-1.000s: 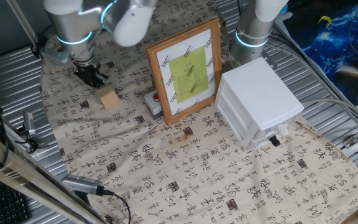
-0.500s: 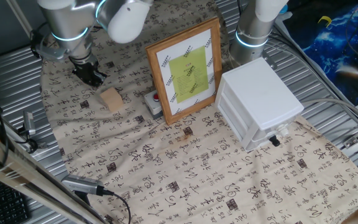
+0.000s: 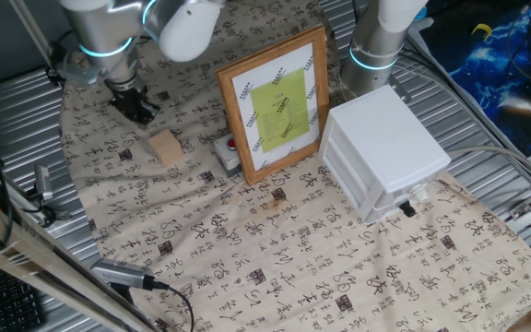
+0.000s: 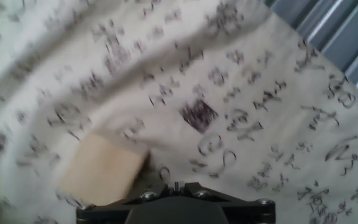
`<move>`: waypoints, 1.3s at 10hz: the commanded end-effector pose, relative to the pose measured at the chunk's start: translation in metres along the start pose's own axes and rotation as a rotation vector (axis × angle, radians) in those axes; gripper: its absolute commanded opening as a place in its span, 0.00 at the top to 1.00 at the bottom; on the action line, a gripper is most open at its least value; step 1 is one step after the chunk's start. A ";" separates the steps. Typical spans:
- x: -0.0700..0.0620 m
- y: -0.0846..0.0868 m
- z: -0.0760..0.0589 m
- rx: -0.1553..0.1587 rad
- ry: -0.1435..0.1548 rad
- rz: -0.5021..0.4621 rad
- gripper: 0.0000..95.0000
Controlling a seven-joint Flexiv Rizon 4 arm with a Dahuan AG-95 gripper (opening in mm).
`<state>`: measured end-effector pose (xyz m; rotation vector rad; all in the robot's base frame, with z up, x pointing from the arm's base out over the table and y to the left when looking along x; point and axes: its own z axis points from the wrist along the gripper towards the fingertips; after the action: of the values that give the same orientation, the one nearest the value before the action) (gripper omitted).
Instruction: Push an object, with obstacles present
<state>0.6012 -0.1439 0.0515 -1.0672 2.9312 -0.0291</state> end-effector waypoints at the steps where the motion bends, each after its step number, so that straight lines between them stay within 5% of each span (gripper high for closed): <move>1: 0.010 -0.001 0.004 -0.021 0.015 0.132 1.00; 5: 0.006 -0.007 0.008 -0.075 0.006 0.392 1.00; 8: -0.001 -0.005 0.014 -0.114 0.041 0.557 1.00; 13: -0.008 0.000 0.019 -0.093 0.053 0.587 1.00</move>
<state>0.6080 -0.1383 0.0318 -0.1794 3.1887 0.1018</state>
